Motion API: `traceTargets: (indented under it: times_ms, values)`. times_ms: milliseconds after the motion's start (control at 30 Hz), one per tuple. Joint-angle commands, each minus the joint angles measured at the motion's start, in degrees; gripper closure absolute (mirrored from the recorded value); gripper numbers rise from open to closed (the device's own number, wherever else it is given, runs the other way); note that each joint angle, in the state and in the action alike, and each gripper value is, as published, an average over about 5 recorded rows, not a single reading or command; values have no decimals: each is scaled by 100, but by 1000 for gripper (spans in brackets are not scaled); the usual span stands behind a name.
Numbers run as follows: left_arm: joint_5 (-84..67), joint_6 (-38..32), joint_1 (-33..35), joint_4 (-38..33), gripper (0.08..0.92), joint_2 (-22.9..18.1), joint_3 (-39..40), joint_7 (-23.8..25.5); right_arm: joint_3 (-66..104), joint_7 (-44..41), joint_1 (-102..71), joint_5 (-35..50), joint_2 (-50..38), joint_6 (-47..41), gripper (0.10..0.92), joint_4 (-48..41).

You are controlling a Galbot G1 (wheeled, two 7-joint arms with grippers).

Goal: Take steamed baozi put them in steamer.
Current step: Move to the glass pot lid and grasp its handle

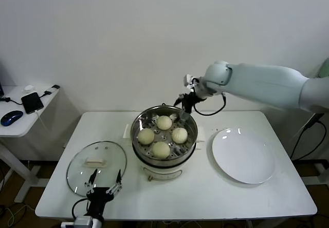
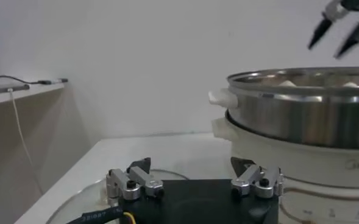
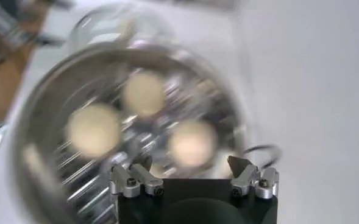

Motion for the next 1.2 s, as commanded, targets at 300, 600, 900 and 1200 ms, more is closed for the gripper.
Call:
traceTargets:
  times_ms: [300,600,900,1200]
  values:
    - [54,-57,-240,-174,177,53,-93,104,8255,3751,-6671,-1315,-2941,152,202,2333]
    - [0,-201,-416,-88,177,335,-270,110,12075,2921,-10925,-2459,-1380,1680,202,2293]
    - [214,-601,-447,269,177,463,-232,-1,12626,2683,-11975,-2875,305,3054,203,1631]
    - [2058,-1287,-544,816,177,625,-321,-802,12350,2847,-12344,-3252,1169,3340,203,1423]
